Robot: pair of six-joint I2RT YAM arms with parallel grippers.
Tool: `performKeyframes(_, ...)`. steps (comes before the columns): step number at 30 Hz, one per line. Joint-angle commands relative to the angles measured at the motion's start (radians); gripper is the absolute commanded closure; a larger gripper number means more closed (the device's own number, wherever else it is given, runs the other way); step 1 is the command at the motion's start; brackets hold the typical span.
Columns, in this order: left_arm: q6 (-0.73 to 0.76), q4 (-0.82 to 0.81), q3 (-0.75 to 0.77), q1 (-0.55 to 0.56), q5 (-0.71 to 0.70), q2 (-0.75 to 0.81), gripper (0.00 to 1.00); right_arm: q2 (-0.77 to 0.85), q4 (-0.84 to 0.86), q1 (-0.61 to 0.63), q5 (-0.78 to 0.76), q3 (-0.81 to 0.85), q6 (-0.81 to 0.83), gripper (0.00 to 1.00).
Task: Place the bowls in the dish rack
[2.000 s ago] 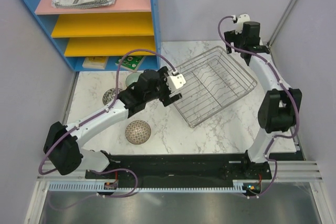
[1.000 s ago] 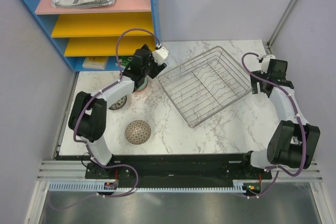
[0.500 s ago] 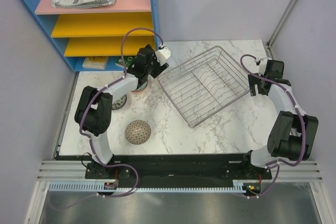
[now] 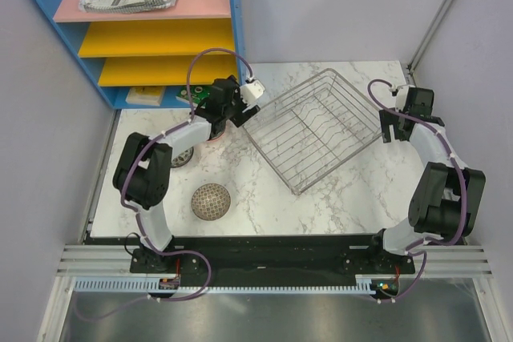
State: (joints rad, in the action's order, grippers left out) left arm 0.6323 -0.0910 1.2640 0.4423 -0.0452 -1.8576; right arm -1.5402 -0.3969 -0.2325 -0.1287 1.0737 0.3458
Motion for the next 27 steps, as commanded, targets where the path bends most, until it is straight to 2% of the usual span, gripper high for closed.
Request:
performKeyframes(1,0.020,0.060,-0.055,0.035,0.070,0.058,0.02,-0.038,0.030,0.002,0.031,0.074,-0.019,0.02)
performKeyframes(14,-0.022,0.140,-0.216,0.134,0.114,0.251,0.02,-0.187,0.033,0.007,0.055,0.219,-0.044,0.02)
performKeyframes(27,-0.075,0.191,-0.337,0.251,0.116,0.353,0.03,-0.285,0.033,0.100,0.037,0.344,-0.044,0.02)
